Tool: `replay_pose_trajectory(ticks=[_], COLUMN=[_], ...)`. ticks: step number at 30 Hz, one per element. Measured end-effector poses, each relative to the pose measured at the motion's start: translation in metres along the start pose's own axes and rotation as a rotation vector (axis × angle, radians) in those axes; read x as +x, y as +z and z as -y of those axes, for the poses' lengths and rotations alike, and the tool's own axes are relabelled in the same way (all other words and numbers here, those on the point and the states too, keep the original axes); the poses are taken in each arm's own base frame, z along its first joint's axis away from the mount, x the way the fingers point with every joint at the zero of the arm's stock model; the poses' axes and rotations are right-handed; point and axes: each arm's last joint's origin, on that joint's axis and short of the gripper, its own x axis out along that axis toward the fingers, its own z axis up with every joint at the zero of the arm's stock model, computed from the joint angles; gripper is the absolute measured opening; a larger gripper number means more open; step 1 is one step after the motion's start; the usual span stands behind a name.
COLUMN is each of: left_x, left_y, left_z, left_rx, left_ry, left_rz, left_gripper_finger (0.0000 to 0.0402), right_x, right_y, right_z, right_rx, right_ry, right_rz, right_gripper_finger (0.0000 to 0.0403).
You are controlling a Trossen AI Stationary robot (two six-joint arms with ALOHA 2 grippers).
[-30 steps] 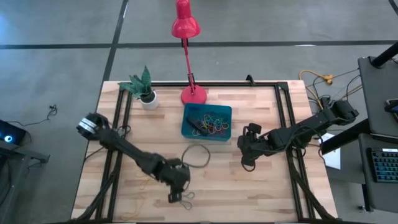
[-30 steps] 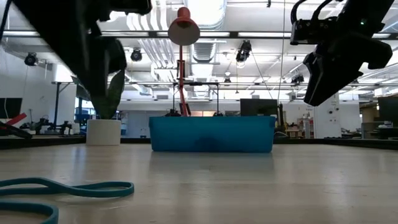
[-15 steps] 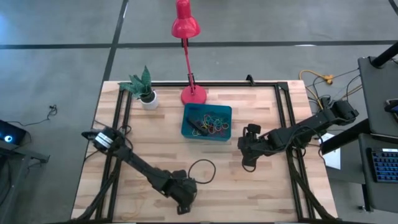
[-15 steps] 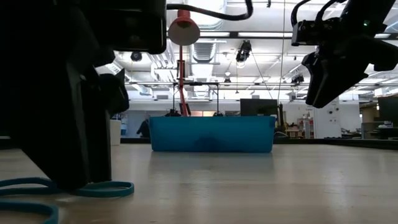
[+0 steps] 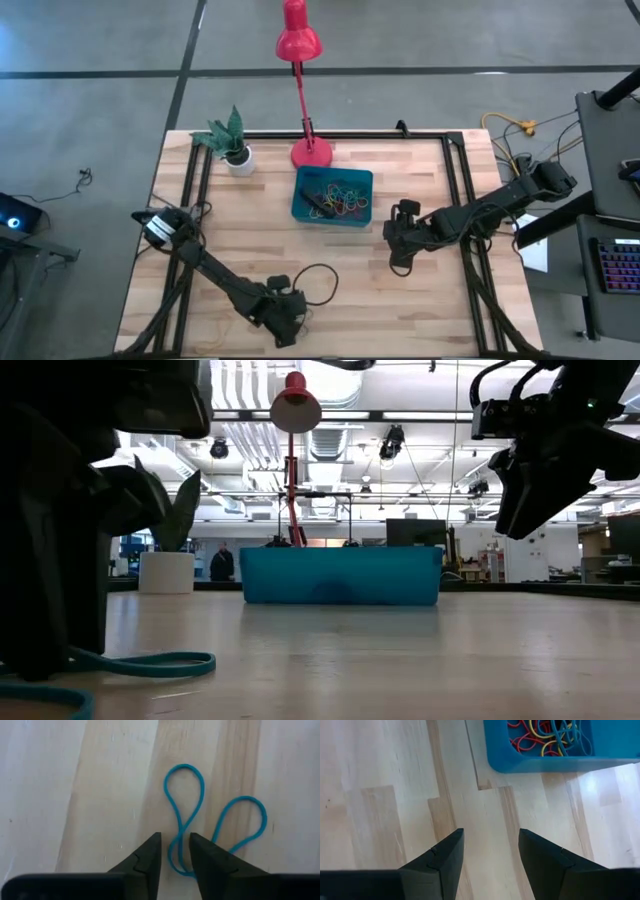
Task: Pick and place rubber bands into bin
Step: Put the blue rubber band into the blue bin
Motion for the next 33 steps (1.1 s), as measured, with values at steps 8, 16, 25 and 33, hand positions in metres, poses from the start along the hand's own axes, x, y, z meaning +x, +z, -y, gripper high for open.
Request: replay_pose_trajectory(ticks=[8,16,25,33], left_x=[0.005,0.013,-0.021,-0.106], left_y=[-0.005,-0.011,-0.002,0.019], left_z=[-0.002,-0.003,-0.006,-0.062], left_rx=[-0.046,-0.099,-0.128,-0.111], left_ry=[0.014,-0.035,-0.098,0.148], left_rz=[0.007,-0.100,-0.099,0.013], left_gripper_finger=[0.0078,0.0006,0.0000,0.0000], right_x=[0.000,0.000,0.000,0.001], right_y=[0.000,0.000,0.000,0.000], right_z=[0.000,0.000,0.000,0.001], right_rx=[0.005,0.048,0.057,0.060], right_ry=[-0.001,-0.001,-0.007,-0.011], right_rz=[0.000,0.000,0.003,0.007], right_gripper_finger=[0.0176,0.0176,0.0176,0.0176])
